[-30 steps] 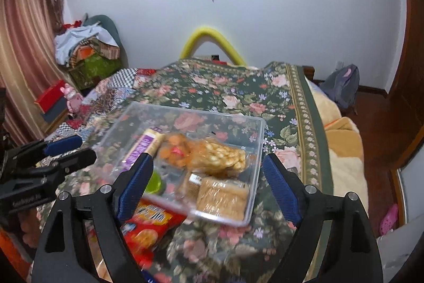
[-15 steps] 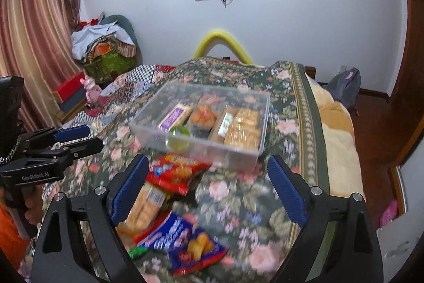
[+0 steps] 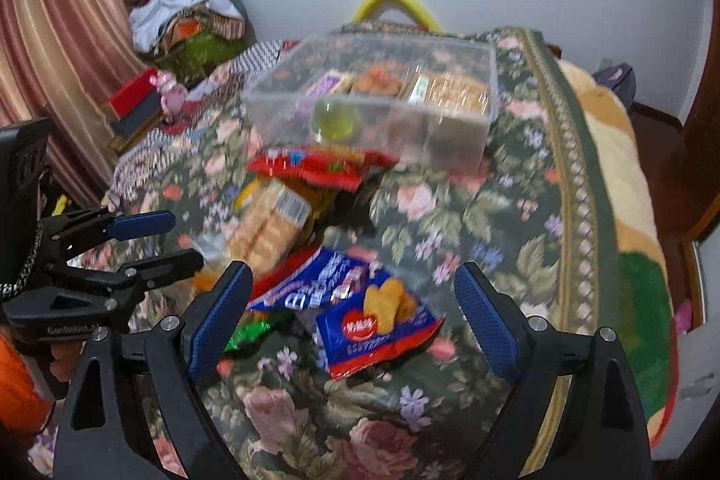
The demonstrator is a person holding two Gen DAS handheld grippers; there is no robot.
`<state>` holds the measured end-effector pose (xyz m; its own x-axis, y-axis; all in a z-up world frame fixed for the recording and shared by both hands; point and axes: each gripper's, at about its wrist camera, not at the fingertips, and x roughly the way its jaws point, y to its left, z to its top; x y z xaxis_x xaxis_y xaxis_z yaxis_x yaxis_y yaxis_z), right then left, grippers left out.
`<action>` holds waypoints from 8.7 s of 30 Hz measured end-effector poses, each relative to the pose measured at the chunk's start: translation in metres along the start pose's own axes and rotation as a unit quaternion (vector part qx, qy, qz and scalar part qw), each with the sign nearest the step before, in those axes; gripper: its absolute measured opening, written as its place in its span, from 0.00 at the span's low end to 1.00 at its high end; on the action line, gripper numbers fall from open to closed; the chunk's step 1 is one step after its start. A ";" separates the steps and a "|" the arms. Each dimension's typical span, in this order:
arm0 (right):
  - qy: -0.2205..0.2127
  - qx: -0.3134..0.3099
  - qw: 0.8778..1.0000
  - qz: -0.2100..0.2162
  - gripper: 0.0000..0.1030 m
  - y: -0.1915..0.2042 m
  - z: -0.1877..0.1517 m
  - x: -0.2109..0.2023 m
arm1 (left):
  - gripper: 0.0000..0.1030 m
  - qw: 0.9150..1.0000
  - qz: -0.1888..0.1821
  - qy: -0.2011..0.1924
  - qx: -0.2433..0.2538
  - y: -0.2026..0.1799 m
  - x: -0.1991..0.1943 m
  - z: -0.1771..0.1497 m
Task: Organize snacks
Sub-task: 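Move both tools back toward the remaining snack packets, then grasp green-edged zip bag with left tool while right tool grasps blue cracker pack, then carry zip bag into clear box with left tool while right tool drops blue pack in, then move both tools back to the snacks and grasp green packet with left tool, then lower green packet into box with left tool while right tool places cracker stick roll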
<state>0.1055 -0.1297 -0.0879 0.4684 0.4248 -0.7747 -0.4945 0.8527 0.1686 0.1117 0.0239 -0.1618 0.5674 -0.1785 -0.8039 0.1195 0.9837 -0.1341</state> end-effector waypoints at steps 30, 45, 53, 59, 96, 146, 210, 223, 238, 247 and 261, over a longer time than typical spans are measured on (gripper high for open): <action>0.025 0.044 0.999 0.003 0.62 -0.024 -0.011 0.035 | 0.61 0.999 -0.020 -0.009 -0.037 0.014 0.026 -0.014; 0.022 0.050 0.998 -0.021 0.80 -0.023 -0.010 0.021 | 0.58 0.997 0.011 -0.071 -0.035 0.017 -0.021 -0.005; 0.043 0.081 0.996 0.001 0.85 -0.029 -0.015 0.041 | 0.58 0.996 0.013 -0.082 -0.039 0.020 -0.030 -0.001; 0.045 0.050 0.998 0.007 0.79 -0.025 -0.009 0.050 | 0.58 0.995 0.013 -0.086 -0.039 0.018 -0.030 0.003; 0.052 0.111 0.992 0.039 0.78 -0.044 -0.018 0.045 | 0.58 0.993 0.005 -0.106 -0.049 0.020 -0.029 0.029; -0.057 -0.005 0.998 -0.018 0.32 -0.030 0.137 0.072 | 0.58 0.987 0.047 -0.138 -0.060 0.059 0.052 0.188; 0.016 -0.009 1.000 0.004 0.78 0.024 0.030 0.063 | 0.65 0.998 0.040 -0.039 -0.020 0.051 0.001 0.034; 0.060 0.001 0.997 0.040 0.71 0.021 0.000 0.071 | 0.65 1.000 0.003 -0.004 -0.027 0.034 0.024 0.015; 0.057 0.003 0.998 0.007 0.58 -0.017 -0.004 0.051 | 0.65 0.999 -0.016 0.032 -0.022 0.004 0.073 0.024; 0.046 0.067 0.997 0.006 0.71 -0.033 -0.006 0.035 | 0.52 1.000 -0.009 0.002 -0.004 -0.003 0.070 0.016; 0.055 0.024 0.998 0.023 0.44 0.000 -0.014 0.054 | 0.48 1.000 0.010 -0.029 -0.004 0.008 0.030 0.001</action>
<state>0.1205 -0.1111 -0.1385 0.3612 0.4311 -0.8268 -0.4765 0.8476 0.2337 0.1306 0.0268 -0.1863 0.6166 -0.1592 -0.7710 0.1018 0.9872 -0.1225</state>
